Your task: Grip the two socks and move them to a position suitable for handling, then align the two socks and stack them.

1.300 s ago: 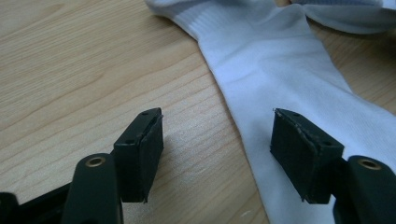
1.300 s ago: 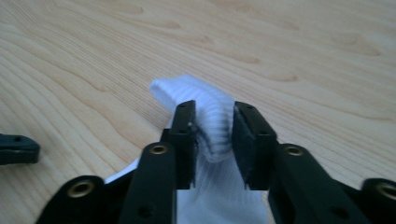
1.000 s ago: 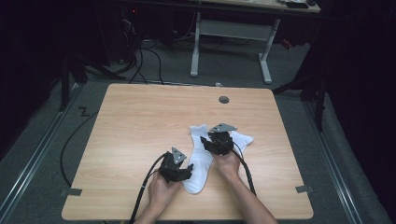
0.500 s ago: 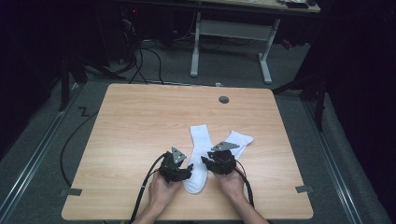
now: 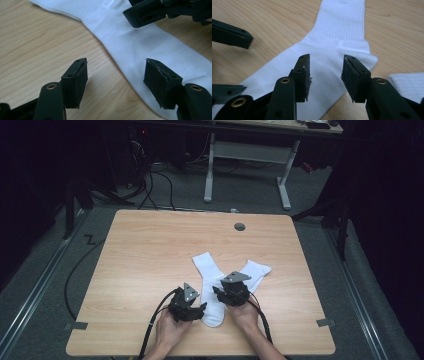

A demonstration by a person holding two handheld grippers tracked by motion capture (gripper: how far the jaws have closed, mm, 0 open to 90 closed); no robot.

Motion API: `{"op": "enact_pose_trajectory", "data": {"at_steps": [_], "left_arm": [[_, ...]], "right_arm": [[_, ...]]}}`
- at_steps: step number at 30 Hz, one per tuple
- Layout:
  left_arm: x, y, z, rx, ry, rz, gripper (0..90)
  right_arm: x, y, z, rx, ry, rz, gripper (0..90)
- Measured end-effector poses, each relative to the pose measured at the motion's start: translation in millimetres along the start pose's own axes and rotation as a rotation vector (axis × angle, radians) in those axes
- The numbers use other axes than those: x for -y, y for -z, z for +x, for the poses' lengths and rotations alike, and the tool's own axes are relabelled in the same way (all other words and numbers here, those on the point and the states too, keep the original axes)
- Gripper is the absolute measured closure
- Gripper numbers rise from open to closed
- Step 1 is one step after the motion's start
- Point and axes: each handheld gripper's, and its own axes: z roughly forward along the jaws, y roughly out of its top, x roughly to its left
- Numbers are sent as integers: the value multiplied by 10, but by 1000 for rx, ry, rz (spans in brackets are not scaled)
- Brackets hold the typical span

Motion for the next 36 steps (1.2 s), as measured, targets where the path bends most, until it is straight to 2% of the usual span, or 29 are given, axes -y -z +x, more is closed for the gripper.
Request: {"op": "enact_pose_trajectory", "data": {"at_steps": [4, 7, 9, 12, 16, 19, 22, 26, 28, 30, 31, 32, 36], "left_arm": [[15, -46, -30, -11, -15, 18, 357], [16, -44, -7, -26, -14, 16, 352], [11, -42, 32, -27, 0, 25, 349], [-12, -41, 68, -35, 9, 22, 352], [-35, -12, 2, 1, -10, -1, 354], [-8, -26, -75, 10, -41, 24, 348], [27, -36, -61, 17, -22, 22, 344], [28, -16, -57, 19, -28, 11, 337], [23, 8, -16, 34, 0, -12, 336], [21, 33, 42, 29, 27, -32, 335], [21, 33, 42, 29, 27, -32, 335], [25, 51, 135, 17, 63, -47, 336], [30, 94, 297, -19, 90, -45, 339]], "right_arm": [[108, 138, 57, -37, 3, -7, 576], [192, 162, 85, -38, 31, 14, 585], [237, 139, 58, -42, 36, 27, 595], [235, 118, -8, -30, 11, 14, 596], [198, 77, -28, -4, 4, 15, 592], [180, 58, -27, 2, 2, 16, 589], [184, 61, -26, 5, -3, 15, 577], [195, 71, -34, 5, -12, 16, 557], [197, 78, -38, 8, -16, 18, 549], [204, 95, -43, 13, -15, 13, 552], [208, 113, -43, 15, -14, 7, 552], [211, 136, -46, 18, -14, -1, 551], [214, 220, -100, 16, -38, -29, 532]]}}
